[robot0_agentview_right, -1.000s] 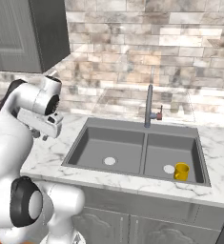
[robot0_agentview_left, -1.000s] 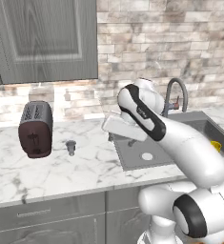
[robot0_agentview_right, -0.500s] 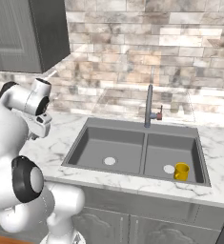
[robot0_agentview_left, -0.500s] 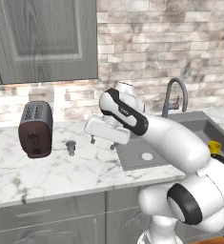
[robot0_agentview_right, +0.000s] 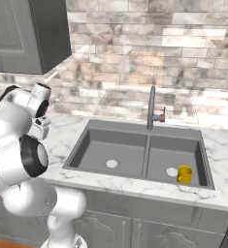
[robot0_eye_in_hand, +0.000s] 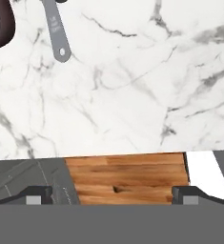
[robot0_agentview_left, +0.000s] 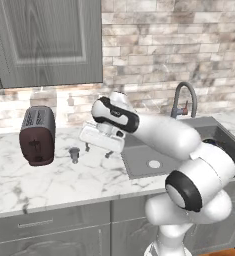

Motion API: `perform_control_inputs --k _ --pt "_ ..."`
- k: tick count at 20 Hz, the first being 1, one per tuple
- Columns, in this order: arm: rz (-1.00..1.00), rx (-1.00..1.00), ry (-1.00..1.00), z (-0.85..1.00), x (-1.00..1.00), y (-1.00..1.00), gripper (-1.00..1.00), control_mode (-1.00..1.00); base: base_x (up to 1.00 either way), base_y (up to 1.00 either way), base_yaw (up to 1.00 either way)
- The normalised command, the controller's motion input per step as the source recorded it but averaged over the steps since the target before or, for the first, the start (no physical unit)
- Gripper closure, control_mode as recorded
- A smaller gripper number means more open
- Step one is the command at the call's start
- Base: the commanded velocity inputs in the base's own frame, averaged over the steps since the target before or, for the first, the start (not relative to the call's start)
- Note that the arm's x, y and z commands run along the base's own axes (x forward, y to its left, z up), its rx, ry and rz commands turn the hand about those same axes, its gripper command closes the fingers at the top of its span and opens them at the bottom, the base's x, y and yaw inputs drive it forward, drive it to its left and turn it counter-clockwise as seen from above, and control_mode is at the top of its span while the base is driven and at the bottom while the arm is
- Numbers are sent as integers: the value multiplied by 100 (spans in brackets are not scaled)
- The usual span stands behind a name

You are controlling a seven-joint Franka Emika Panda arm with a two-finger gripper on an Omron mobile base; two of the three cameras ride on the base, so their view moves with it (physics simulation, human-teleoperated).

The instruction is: Move any existing items from the left basin to the right basin for drying. Then move the measuring cup from the counter to the left basin of the sink for washing.

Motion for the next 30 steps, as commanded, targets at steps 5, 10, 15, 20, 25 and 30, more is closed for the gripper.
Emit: perform_control_inputs --k 5,10,15,20,25,30 --pt "-1 0 2 -56 25 1 -100 -100 0 0 0" --pt "0 0 0 -38 21 24 -100 -100 0 0 0" --pt "-1 0 0 -10 8 44 -100 -100 0 0 0" --pt "-1 0 0 -13 14 25 -100 -100 0 0 0" --pt "0 0 0 -23 30 0 -100 -100 0 0 0" --pt "0 0 0 -22 39 14 -100 -100 0 0 0"
